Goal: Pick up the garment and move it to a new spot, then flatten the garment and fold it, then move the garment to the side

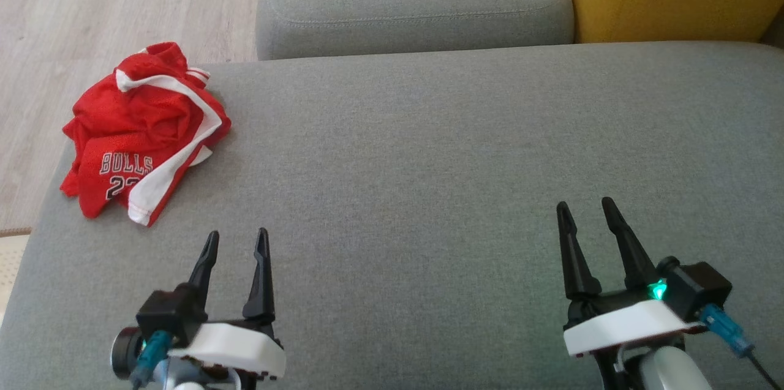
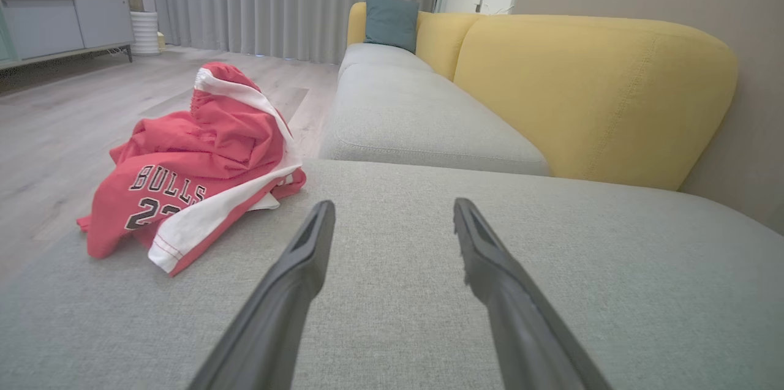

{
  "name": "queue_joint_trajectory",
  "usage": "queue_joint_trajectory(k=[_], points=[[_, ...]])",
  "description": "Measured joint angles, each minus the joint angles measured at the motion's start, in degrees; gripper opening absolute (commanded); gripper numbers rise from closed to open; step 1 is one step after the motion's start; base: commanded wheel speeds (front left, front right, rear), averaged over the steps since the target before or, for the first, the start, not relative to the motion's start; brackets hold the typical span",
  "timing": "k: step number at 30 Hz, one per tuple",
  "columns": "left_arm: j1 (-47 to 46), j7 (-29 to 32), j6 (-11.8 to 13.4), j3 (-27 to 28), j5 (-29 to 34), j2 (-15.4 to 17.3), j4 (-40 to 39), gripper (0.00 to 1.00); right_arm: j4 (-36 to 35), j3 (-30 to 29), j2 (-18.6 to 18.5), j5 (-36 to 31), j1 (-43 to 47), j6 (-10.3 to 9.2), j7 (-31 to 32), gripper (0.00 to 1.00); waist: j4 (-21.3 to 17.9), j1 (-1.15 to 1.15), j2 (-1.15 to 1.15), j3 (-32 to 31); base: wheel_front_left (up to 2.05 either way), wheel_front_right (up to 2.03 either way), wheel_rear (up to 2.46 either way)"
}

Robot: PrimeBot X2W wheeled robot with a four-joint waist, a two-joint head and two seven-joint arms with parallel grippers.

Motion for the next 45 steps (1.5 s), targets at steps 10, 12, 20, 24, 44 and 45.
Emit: queue_joint_trajectory(k=[10,12,20,24,44,45], points=[[1.17,-1.64,0.85,-1.23,5.97,0.11,-0.52,1.0,-0.13,0.21,-0.02,-6.53,-0.02,0.0,-1.68,1.0,0.06,0.0,0.0,-0.12,0.0,0.0,0.0],[1.24,-1.87,0.86,-1.37,6.95,0.11,-0.58,1.0,-0.11,0.21,-0.03,-7.59,-0.03,0.0,-2.14,1.0,0.07,0.0,0.0,-0.15,0.0,0.0,0.0],[1.24,-1.87,0.85,-1.3,7.02,0.18,-0.52,1.0,1.12,-0.81,-0.03,-7.76,-0.07,0.0,-2.14,1.0,0.2,0.0,0.0,-0.1,0.0,0.0,0.0],[1.24,-1.87,0.85,-1.26,7.02,0.19,-0.43,1.0,1.59,-1.13,-0.04,-7.76,-0.08,0.0,-2.14,1.0,0.24,0.0,0.0,-0.05,0.0,0.0,0.0],[1.23,-1.87,1.18,-1.21,6.71,0.19,-0.07,1.0,2.07,-1.35,-0.04,-7.76,-0.12,0.0,-2.14,1.0,0.72,0.0,0.0,-0.2,0.0,0.0,0.0],[1.23,-1.87,1.18,-1.15,6.71,0.19,-0.07,1.0,2.0,-1.48,-0.04,-7.76,-0.12,0.0,-2.14,1.0,0.98,0.0,0.0,-0.19,0.0,0.0,0.0]])
